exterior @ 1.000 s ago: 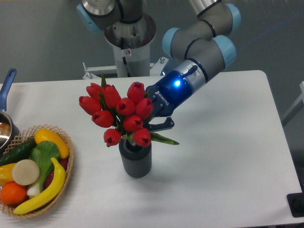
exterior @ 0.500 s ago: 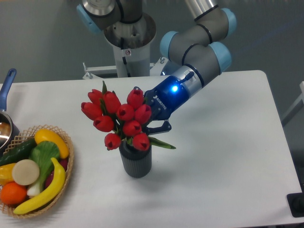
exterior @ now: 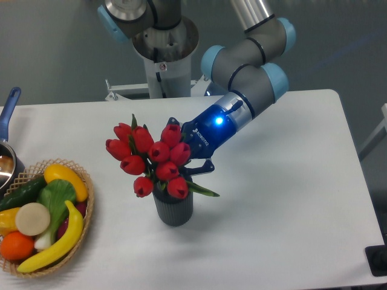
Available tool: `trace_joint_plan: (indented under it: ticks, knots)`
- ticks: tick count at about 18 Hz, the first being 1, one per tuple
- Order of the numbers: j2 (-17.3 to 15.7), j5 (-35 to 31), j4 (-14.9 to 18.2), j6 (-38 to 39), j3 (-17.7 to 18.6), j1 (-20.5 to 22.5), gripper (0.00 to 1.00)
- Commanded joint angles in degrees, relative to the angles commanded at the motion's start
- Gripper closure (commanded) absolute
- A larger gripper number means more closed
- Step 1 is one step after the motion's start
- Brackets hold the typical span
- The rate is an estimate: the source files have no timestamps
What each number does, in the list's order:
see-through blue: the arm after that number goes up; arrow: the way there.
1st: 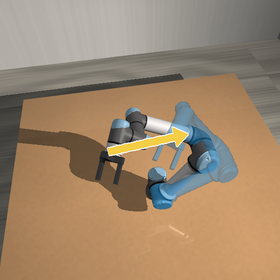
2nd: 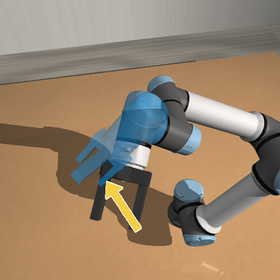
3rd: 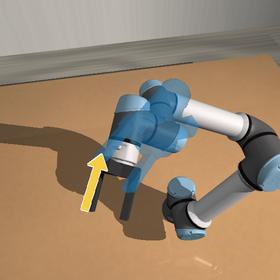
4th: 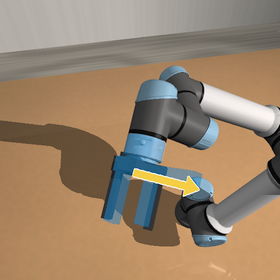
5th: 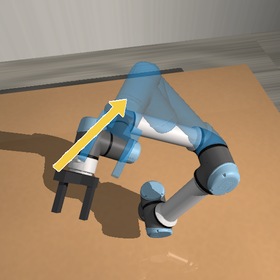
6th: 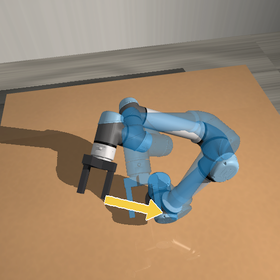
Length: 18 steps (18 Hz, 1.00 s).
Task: Insert the flowers into the vase
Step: 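Push the tulip stems further down into the vase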
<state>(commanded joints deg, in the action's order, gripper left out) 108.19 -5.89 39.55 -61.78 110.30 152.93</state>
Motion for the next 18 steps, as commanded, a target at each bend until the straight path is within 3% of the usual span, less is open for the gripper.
trace_joint_plan:
  ticks: [10, 16, 18]
  knots:
    - [2.2, -0.3, 0.0, -2.8, 0.0, 1.6, 0.66]
    - [2.6, -0.4, 0.0, -6.1, 2.0, 1.7, 0.66]
    - [2.6, -0.4, 0.0, -6.4, 2.4, 1.8, 0.62]
